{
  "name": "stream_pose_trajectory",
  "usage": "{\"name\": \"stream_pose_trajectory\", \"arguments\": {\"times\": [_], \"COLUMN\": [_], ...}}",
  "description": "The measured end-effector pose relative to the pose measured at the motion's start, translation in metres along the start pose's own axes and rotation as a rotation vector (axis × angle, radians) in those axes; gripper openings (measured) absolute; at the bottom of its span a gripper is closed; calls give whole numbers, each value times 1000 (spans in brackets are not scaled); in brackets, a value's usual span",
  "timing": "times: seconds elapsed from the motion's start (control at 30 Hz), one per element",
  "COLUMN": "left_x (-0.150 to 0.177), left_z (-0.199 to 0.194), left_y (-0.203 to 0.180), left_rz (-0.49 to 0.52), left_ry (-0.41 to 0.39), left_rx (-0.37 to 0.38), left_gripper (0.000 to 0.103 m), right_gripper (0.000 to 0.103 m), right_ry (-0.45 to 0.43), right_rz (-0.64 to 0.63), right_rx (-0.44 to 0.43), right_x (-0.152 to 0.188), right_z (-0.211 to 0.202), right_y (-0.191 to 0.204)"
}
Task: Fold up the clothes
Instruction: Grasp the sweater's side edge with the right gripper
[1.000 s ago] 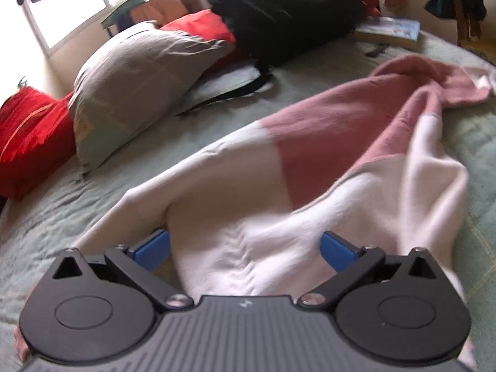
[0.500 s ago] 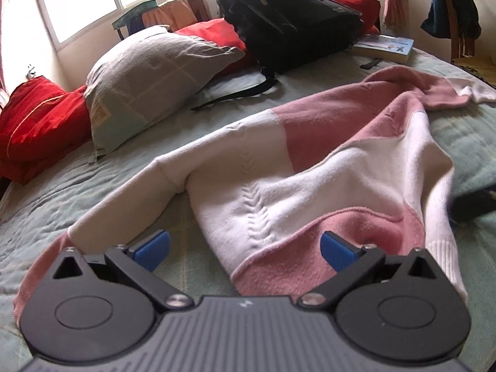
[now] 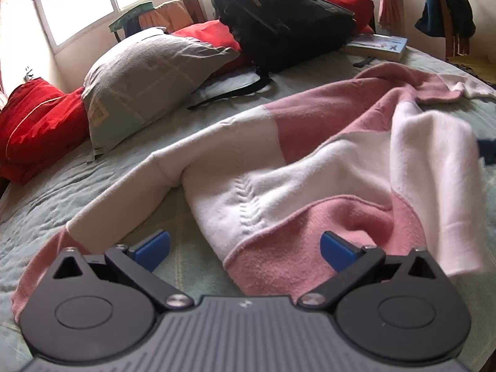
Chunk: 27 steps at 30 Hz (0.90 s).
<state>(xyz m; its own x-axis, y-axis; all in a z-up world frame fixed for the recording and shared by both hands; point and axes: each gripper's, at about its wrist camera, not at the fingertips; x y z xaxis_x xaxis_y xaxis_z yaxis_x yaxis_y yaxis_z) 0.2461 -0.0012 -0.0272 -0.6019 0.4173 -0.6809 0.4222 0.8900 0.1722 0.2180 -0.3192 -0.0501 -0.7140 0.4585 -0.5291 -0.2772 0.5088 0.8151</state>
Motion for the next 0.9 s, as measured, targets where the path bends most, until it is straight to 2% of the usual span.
{"name": "stream_pose_trajectory", "arguments": {"times": [0.17,0.33,0.47,0.6,0.77,0.87,0.9], "left_x": [3,7,9,8,7,8,8], "left_z": [-1,3,5,4,2,1,1], "left_y": [-7,-13,-16,-16,-17,-15,-15], "left_rz": [6,11,15,7,7,2,1], "left_ry": [0,13,21,13,5,4,3], "left_rx": [21,37,42,44,48,48,48], "left_gripper": [102,102,102,102,102,102,102], "right_gripper": [103,103,103,103,103,95,83], "right_ry": [92,154,91,75,23,-4,-14], "right_rz": [-50,119,137,176,64,-16,-20], "right_rx": [40,98,75,74,59,77,94], "right_x": [10,41,51,47,52,58,59], "right_z": [-13,-9,-9,10,29,29,29], "right_y": [-2,-47,-55,-62,-65,-63,-65]}}
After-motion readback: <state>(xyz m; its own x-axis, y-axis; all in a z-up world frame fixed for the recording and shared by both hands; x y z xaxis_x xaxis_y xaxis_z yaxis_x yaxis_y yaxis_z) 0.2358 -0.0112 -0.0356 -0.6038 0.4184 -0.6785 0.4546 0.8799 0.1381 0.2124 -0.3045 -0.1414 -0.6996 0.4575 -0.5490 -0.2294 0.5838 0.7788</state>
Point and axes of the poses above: each gripper's, at about its wrist camera, not at the fingertips, and z roughly the way its jaws point, y to its left, x to its underside, and after that the axes turned 5 degrees about x, right-handed
